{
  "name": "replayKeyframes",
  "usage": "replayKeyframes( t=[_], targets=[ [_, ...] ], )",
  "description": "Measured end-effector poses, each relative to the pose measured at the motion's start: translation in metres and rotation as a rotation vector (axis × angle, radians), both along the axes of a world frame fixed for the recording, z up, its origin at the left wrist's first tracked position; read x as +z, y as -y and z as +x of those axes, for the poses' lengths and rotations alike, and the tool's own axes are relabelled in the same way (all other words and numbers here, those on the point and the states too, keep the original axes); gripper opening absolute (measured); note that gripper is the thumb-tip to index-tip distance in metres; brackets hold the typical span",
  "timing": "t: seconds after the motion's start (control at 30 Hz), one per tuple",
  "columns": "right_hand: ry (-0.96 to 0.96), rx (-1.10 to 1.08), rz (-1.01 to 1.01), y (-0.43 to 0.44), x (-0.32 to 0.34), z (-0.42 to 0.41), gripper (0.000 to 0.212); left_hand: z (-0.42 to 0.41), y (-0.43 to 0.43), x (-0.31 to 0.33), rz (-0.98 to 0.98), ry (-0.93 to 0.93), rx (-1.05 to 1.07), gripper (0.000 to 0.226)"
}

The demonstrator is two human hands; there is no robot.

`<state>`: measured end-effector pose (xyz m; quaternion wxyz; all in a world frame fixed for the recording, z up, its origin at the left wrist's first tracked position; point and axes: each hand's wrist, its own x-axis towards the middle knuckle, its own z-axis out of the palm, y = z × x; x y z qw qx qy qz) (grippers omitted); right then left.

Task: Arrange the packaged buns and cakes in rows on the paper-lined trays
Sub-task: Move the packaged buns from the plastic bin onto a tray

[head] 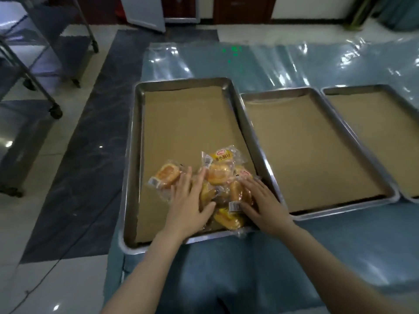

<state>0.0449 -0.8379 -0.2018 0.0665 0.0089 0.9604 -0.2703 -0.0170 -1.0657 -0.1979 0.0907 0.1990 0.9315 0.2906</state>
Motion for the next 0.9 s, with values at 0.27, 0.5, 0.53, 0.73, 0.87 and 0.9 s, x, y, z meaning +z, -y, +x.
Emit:
replayKeyframes(
  t=[0.27,0.5,0.53,0.73,0.87,0.9],
  targets=[
    [0.181,0.010,0.112,0.020,-0.008,-0.011,0.064,-0.036,0.012,-0.017,-0.244,-0.075,-0.014,0.083],
    [0.204,-0.054,0.199,0.048,-0.007,-0.049,0.065,-0.068,0.024,-0.006,-0.263,0.054,-0.002,0.096],
    [0.182,-0.048,0.218,0.049,-0.006,-0.052,0.066,-0.065,0.025,-0.002,-0.257,0.012,0.010,0.096],
    [-0.008,0.022,0.197,0.039,0.017,-0.051,0.070,-0.023,0.013,0.026,-0.191,-0.275,-0.039,0.073],
    [-0.084,0.093,0.063,0.008,0.044,-0.037,0.057,0.001,-0.013,0.056,-0.226,-0.350,-0.081,0.058],
    [-0.099,0.104,0.047,-0.003,0.051,-0.031,0.053,0.007,-0.021,0.063,-0.239,-0.368,-0.093,0.057]
  ],
)
